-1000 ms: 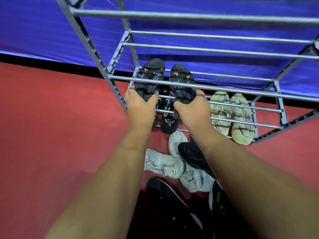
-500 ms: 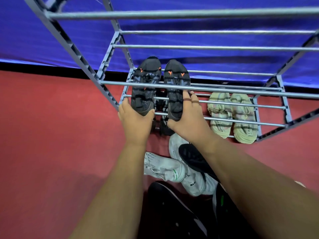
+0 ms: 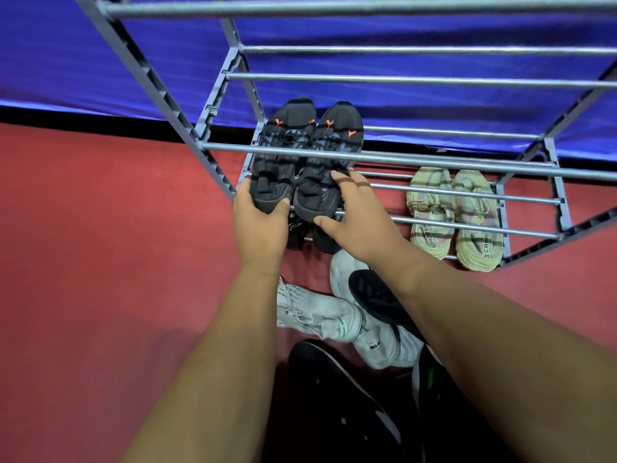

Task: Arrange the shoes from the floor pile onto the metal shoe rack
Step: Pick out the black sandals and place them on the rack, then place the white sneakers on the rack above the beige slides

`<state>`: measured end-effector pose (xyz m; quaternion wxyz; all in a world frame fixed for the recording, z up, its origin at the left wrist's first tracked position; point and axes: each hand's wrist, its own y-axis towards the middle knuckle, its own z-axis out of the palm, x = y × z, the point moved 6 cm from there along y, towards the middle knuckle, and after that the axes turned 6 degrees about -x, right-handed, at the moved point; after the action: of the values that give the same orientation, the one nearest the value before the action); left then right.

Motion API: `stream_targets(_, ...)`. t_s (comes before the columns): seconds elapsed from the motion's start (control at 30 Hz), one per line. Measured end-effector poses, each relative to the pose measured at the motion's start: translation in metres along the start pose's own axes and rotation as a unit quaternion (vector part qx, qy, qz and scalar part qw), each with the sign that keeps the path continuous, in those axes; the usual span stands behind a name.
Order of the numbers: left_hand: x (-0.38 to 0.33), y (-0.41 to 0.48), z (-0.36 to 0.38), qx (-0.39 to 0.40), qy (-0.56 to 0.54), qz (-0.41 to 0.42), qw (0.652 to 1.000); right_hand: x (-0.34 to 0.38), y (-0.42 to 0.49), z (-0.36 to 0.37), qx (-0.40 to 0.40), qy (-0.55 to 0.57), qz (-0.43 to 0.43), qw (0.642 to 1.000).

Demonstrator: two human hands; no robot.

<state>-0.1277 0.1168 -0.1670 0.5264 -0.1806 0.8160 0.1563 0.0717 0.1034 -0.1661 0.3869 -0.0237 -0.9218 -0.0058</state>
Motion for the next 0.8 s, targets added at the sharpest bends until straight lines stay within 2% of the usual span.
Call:
stream_targets(0.17,0.006,-0.003,-0.006,-0.010,-0.048,-0.011,0.999,0.009,-0.010,-0.007,0.004,-0.013,-0.027,1.000)
stream_targets(0.27,0.011,-0.011,-0.012,-0.055,-0.016,-0.018,0.998,0.015,-0.018,-0.016,-0.002,-0.020,-0.039,0.999)
stream_targets(0.37,0.022,-0.030,-0.012,-0.064,0.032,-0.058,0.996,0.013,-0.034,-0.035,-0.082,-0.019,-0.054,0.995)
stream_targets(0.43,0.031,-0.051,0.001,0.010,0.086,-0.072,0.994,0.009,-0.051,-0.044,-0.109,-0.054,-0.087,0.989)
stream_targets(0.47,0.034,-0.064,0.010,0.069,0.113,-0.062,0.989,0.006,-0.061,-0.043,-0.085,-0.083,-0.111,0.987)
stream_targets(0.53,0.040,-0.094,0.029,0.190,0.155,-0.031,0.969,-0.008,-0.083,-0.036,0.007,-0.133,-0.130,0.983)
stream_targets(0.63,0.055,-0.133,0.042,0.321,0.211,-0.012,0.923,-0.047,-0.121,-0.033,0.117,-0.182,-0.080,0.973)
stream_targets(0.73,0.064,-0.156,0.035,0.351,0.245,0.009,0.904,-0.092,-0.159,-0.035,0.165,-0.253,-0.011,0.953)
stream_targets(0.8,0.069,-0.167,0.025,0.356,0.281,0.038,0.890,-0.114,-0.178,-0.037,0.152,-0.307,0.026,0.939)
